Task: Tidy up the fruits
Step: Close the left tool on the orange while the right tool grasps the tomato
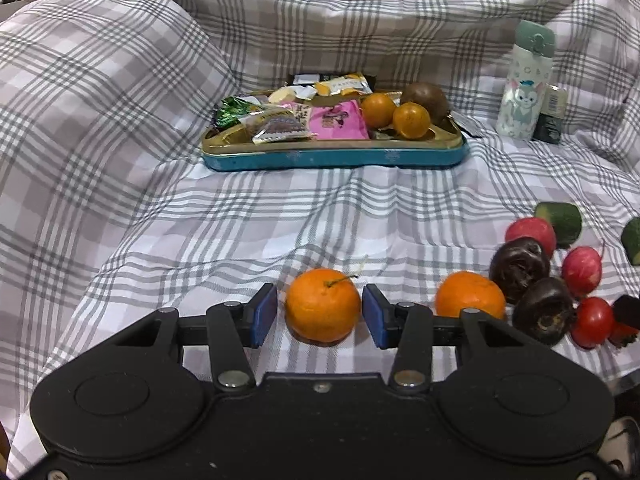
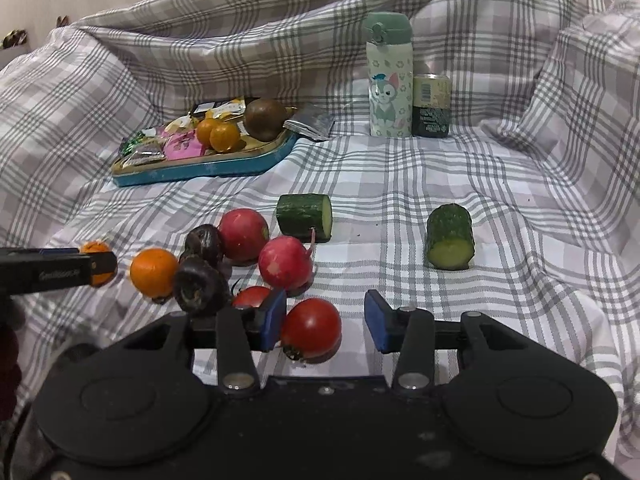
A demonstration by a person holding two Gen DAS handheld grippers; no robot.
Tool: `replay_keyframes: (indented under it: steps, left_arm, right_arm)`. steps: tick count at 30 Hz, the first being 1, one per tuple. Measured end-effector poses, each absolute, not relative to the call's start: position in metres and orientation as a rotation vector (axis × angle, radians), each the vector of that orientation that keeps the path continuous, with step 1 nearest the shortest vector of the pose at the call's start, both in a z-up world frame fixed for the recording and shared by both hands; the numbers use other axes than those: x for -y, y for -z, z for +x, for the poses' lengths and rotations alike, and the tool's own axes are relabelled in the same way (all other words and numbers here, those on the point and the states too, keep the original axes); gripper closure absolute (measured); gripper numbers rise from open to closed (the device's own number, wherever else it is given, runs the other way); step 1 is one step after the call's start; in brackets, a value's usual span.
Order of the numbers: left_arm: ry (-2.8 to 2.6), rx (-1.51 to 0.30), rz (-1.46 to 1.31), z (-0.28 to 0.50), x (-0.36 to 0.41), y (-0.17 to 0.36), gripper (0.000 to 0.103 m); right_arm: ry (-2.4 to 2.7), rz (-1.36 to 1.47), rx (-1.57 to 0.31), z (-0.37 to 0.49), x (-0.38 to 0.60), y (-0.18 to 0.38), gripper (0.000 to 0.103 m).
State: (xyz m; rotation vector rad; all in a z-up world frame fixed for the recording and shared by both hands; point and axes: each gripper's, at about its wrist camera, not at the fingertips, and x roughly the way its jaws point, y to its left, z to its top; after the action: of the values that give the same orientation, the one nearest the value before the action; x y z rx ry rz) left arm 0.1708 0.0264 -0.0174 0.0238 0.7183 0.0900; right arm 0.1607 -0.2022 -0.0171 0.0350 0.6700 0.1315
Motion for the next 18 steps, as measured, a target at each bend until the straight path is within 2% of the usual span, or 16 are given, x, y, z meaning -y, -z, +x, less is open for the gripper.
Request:
replay_keyframes:
  steps: [4,12,18]
  left_arm:
    - [-0.082,-0.713,0.011,0.171,-0.027,0.019,0.054]
    - [-0.074,-0.699,-0.001,0.17,-0.028,0.02,0.054]
    - [-0.068,-0.675,-0.03,0.165,-0.033,0.014,0.054]
  right_arm:
    - [-0.132,0.018,-0.663,0.16,0.199,0.017,0.058]
    - [-0.144,0.092,-0.695,0.163,0.208,0.016,0.066]
    - [-0.141,0.096,-0.656,0.155,0.211,0.009,0.066]
